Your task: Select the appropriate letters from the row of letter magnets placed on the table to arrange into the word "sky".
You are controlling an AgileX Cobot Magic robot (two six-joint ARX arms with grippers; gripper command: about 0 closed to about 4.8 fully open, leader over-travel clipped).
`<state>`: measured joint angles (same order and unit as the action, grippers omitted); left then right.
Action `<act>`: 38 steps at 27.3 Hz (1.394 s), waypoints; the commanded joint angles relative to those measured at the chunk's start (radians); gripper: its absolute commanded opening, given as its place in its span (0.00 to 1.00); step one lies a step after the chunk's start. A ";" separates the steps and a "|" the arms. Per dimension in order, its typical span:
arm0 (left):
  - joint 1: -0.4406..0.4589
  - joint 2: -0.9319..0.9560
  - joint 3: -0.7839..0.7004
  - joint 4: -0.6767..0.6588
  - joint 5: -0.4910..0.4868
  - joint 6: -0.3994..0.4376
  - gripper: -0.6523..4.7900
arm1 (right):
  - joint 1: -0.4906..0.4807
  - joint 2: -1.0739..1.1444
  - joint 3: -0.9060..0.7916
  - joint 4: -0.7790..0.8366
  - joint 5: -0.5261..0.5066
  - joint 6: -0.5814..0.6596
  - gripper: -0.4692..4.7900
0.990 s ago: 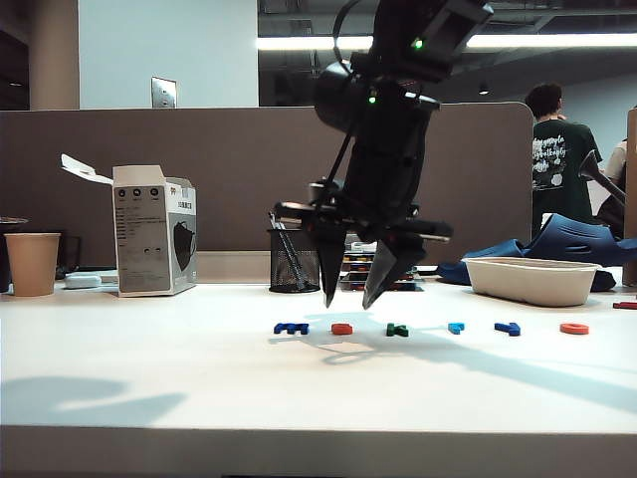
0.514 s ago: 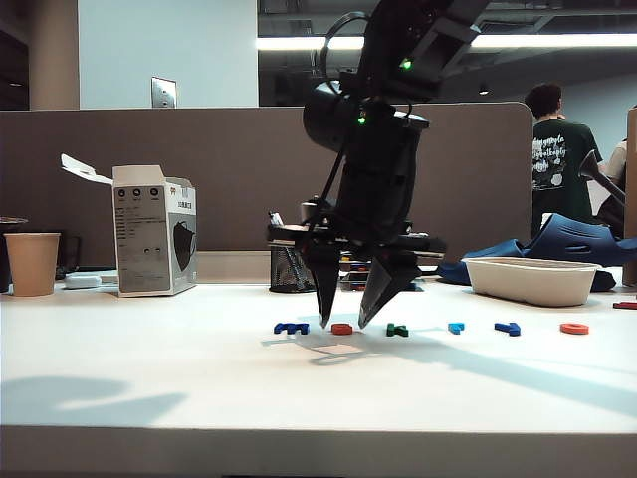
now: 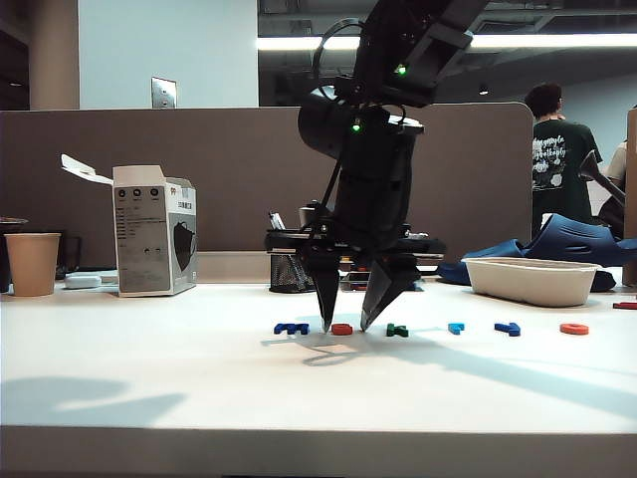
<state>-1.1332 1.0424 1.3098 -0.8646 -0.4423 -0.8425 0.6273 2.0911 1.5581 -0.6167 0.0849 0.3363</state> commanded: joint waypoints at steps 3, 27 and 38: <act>0.000 -0.002 0.003 0.006 -0.006 0.004 0.11 | 0.008 0.015 0.003 0.007 -0.009 0.004 0.47; 0.000 -0.002 0.003 0.006 -0.006 0.004 0.11 | 0.013 0.017 0.003 -0.053 -0.008 0.004 0.28; 0.000 -0.002 0.003 0.006 -0.006 0.004 0.11 | 0.013 0.017 0.002 -0.052 -0.008 0.004 0.26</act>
<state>-1.1332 1.0420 1.3098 -0.8646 -0.4423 -0.8425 0.6380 2.0983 1.5665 -0.6369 0.0868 0.3359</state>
